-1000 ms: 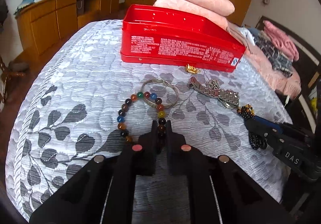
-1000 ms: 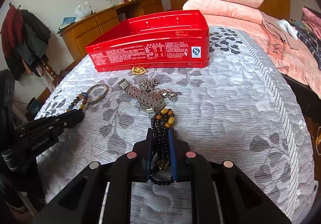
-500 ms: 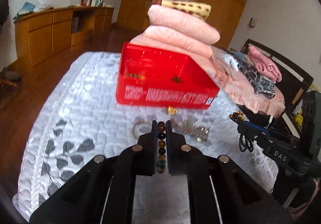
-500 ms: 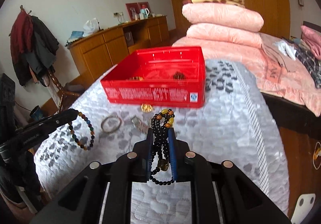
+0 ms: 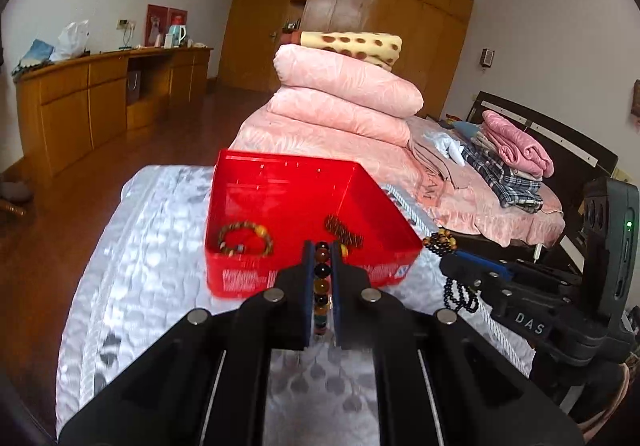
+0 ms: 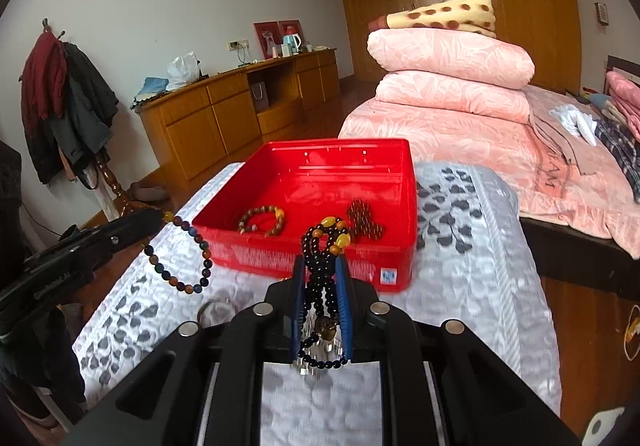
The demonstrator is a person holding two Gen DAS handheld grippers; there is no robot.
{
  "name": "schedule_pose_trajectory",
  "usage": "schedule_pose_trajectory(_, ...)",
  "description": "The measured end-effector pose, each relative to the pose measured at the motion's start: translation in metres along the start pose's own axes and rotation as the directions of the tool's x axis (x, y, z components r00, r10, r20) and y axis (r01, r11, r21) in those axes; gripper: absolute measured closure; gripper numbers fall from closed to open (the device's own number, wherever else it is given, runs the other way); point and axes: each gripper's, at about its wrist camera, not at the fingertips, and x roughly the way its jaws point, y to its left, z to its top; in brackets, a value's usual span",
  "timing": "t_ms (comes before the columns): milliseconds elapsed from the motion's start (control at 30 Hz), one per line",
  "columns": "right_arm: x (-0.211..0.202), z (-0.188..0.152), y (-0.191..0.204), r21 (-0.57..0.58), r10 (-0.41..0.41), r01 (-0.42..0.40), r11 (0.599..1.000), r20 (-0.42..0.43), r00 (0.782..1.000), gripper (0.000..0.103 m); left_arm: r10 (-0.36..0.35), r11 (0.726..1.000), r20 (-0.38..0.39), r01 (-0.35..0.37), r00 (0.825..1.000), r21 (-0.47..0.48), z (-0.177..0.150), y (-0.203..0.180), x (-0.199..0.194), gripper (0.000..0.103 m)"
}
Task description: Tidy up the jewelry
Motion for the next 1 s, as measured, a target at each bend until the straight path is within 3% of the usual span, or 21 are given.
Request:
schedule_pose_trajectory(433, 0.061, 0.049, -0.005, -0.009, -0.014, 0.014, 1.000, -0.031, 0.999, 0.088, 0.064, 0.998, -0.019, -0.063, 0.998, 0.015, 0.048, 0.016, 0.078, 0.097)
schedule_pose_trajectory(1000, 0.129, 0.055, -0.017, -0.004, -0.063, 0.063, 0.998, -0.118, 0.991, 0.084, 0.136, 0.991, -0.141, -0.132, 0.981, 0.036, 0.047, 0.043, 0.162, 0.095)
